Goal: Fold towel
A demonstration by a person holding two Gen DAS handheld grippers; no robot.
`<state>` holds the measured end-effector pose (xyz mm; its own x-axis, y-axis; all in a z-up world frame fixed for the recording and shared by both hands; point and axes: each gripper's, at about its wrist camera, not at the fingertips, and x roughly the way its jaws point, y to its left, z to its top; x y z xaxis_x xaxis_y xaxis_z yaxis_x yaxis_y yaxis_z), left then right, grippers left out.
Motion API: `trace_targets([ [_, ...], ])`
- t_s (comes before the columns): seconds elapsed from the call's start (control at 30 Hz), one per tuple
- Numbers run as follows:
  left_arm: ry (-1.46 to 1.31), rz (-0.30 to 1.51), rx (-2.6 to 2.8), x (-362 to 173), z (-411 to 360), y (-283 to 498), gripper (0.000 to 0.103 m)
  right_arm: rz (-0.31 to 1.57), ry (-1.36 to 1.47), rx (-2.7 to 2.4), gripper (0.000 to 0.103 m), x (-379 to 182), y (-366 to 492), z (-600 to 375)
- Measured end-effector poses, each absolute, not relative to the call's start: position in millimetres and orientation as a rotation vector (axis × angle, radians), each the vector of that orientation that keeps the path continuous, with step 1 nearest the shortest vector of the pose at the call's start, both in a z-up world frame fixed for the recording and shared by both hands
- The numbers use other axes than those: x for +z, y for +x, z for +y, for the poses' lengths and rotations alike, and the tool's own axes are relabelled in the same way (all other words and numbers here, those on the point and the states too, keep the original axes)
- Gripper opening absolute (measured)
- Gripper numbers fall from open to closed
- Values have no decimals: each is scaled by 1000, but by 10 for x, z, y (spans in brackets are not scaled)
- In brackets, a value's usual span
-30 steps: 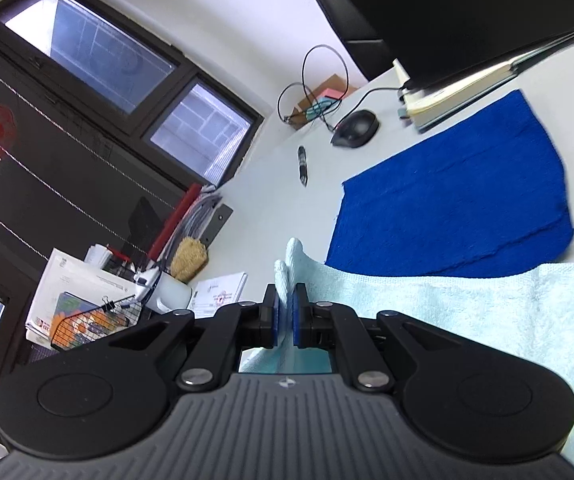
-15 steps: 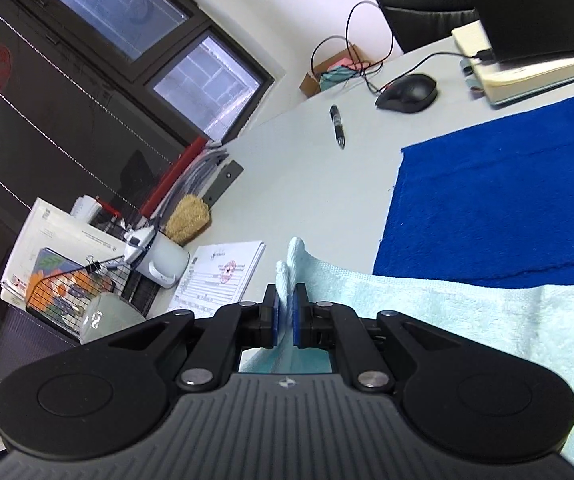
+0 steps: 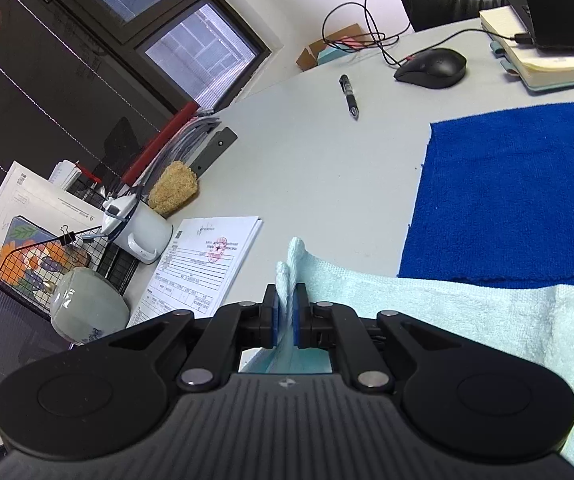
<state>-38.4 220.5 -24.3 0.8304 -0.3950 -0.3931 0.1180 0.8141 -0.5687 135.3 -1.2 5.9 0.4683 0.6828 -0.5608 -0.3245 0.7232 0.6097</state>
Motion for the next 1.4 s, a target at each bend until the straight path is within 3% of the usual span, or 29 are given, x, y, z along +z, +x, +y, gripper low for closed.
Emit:
trace_targets([
  [0.4, -562, 544, -228, -281, 2343, -365, 10, 897, 392, 619, 9, 34, 1416, 247],
  [0.5, -565, 551, -198, -329, 2398, -364, 10, 885, 383, 616, 14, -12, 1447, 278],
  [0.77, -527, 518, -151, -248, 2435, -425, 23, 790, 394, 660, 34, 162, 1375, 188],
  [1.4, -216, 556, -157, -25, 1975, -71, 26, 731, 278, 544, 35, 252, 921, -528],
])
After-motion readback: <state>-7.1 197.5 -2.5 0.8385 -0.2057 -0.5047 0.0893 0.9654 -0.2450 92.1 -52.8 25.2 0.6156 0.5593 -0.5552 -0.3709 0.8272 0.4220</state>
